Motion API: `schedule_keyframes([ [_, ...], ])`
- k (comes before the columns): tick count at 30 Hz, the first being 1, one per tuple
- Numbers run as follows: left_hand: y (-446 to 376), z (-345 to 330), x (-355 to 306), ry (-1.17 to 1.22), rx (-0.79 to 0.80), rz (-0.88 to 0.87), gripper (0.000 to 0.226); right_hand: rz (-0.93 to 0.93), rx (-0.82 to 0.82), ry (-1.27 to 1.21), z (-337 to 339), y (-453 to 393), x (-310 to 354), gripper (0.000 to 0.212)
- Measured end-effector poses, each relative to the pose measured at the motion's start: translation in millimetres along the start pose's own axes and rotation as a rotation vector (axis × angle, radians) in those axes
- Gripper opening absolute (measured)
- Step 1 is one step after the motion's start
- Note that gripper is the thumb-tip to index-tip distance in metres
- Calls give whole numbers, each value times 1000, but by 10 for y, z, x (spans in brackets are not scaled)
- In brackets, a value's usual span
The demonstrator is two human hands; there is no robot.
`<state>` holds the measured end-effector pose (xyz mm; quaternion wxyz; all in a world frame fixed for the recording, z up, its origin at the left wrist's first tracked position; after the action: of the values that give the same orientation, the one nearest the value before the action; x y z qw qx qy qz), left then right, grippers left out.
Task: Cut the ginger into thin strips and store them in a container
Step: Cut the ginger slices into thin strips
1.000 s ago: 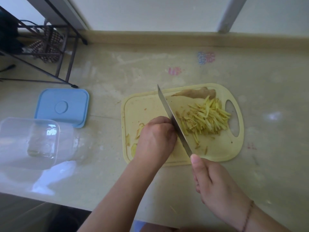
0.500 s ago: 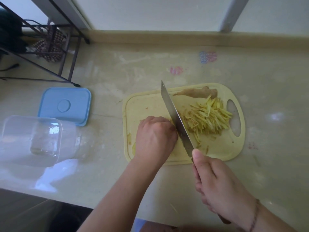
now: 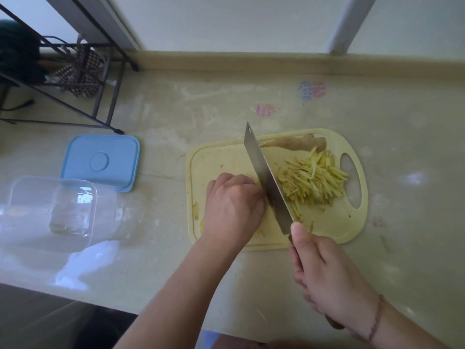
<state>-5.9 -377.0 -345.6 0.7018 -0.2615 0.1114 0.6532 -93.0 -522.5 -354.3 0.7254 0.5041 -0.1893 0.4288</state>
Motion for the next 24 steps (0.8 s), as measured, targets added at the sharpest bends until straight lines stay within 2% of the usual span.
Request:
schedule_keyframes([
  [9,14,-43,54,-89,77,97,9,42,-34,43,-1,57,38,75],
  [11,8,-47,61,-106,75,95,12,39,-30,47,-9,63,39,70],
  [16,-7,-50,46,-66,59,69,15,57,-41,63,-44,34,49,63],
  [24,25,-42,48,25,58,93,12,41,-35,30,-22,-16,-15,73],
])
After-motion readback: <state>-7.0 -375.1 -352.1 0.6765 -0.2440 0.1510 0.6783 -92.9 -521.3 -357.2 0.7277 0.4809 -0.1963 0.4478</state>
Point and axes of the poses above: each hand's wrist, its own y-axis away from the middle knuckle, its own z-axis out of the back of the hand, x = y × z, the point moved 8 cm from there along -y, towards the middle knuckle, and after that the axes turned 13 degrees about -x, right-handed, at the moved point
